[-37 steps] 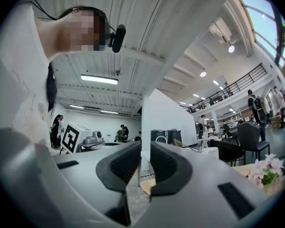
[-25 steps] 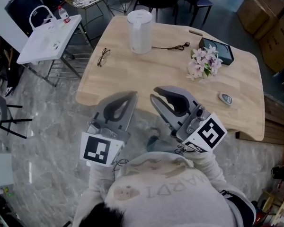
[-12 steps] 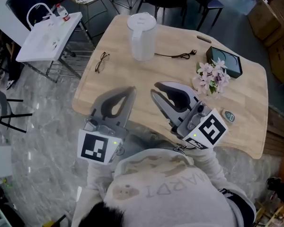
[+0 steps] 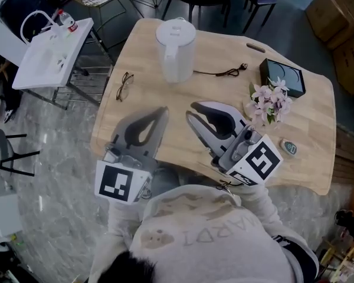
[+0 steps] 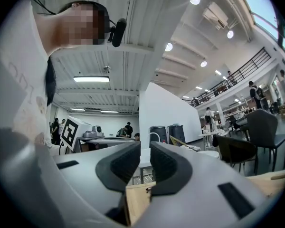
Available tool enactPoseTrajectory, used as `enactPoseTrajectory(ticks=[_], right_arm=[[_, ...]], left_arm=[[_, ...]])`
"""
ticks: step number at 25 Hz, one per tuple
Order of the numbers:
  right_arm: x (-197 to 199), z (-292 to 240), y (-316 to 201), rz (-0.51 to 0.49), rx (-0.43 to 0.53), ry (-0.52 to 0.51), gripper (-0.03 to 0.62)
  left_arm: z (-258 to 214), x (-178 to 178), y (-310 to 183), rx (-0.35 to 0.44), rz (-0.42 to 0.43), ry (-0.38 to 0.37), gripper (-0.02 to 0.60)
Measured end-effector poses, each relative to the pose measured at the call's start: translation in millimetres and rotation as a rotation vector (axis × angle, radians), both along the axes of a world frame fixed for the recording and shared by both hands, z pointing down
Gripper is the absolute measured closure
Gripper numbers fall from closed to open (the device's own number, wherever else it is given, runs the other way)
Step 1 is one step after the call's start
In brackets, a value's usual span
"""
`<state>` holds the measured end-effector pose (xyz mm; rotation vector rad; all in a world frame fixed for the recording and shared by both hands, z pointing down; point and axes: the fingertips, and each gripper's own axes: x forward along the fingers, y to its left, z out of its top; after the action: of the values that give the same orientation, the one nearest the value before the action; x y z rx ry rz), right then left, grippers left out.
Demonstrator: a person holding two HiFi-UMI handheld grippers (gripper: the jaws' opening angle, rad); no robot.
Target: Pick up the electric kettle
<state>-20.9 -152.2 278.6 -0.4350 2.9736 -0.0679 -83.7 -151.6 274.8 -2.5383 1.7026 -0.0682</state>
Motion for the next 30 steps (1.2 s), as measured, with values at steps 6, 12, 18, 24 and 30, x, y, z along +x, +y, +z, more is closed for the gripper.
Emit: enactPoseTrajectory(ticks=[6,12,18,24,30], right_arm=[[-32,16,-42,0.091,-0.043,0.033,0.528],[-60,48,-87,0.160,-0.074,0.102,0.476],[-72,98,-131,0.197,-0.145,0.176,0.427],[-83,140,-167,0.195,-0.234,0.212,0.424],[-106,163,-183,0.124,-0.239,0.264,0.424]], left_arm=[[4,-29,-42,-0.019,0.091,0.014,0.581],[16,-58,-77,-0.059,0.155,0.018,0.581],[27,-76,-101,-0.078,0.199,0.012,0.581],[36,-88,-119,-0.126,0.211,0.016,0.581],[48,-97,-135,-0.148,0.214,0.005,0.581]])
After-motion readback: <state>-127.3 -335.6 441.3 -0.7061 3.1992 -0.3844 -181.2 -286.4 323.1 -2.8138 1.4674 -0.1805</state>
